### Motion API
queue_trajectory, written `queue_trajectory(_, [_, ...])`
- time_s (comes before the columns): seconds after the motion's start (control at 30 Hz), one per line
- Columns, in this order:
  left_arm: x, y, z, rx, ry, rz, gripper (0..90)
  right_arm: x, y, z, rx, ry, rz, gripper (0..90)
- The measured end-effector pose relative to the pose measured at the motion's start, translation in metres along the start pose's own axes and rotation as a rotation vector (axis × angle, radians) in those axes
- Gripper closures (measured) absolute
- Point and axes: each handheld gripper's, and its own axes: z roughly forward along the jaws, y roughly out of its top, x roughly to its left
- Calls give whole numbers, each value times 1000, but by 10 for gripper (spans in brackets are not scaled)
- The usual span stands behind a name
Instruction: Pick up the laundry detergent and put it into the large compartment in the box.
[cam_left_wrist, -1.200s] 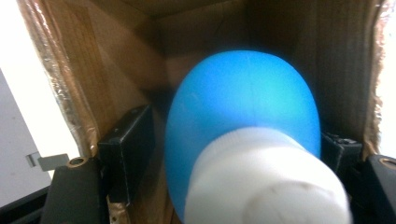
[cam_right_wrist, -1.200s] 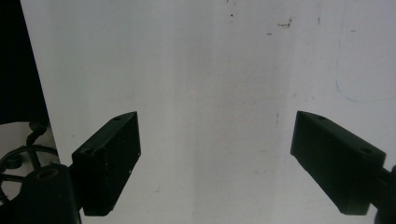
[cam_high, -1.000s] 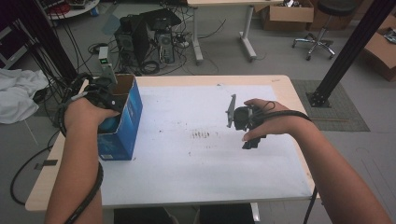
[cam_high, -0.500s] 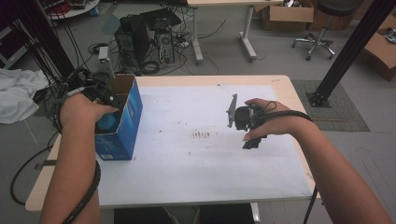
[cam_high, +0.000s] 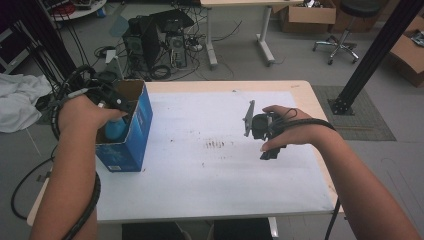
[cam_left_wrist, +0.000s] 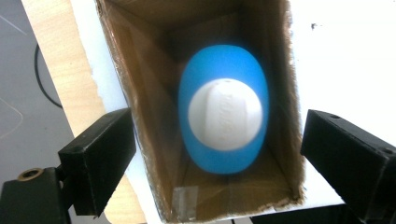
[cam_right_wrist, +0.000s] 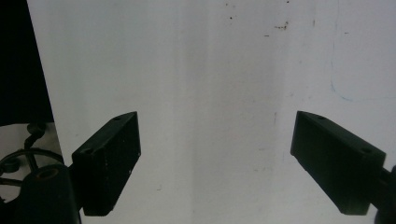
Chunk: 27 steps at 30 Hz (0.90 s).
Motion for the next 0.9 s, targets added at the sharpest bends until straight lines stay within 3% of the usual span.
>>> queue_trajectory(0.07, [-2,0,-2,9,4,8,46,0,0,0,-1,0,0,160])
queue_trajectory(0.43, [-11,-3,-10,5,9,55,10,1,1,-3,2,0,-1,160])
queue_trajectory(0.63, [-18,-5,-20,-18,2,98,1,1,1,-4,5,1,-2,160])
queue_trajectory(0.77, [-28,-6,-30,-36,-1,160,1,1,0,-5,8,3,4,160])
queue_trajectory(0.9, [-45,-4,-40,-48,-32,267,1,0,0,-6,5,3,4,160])
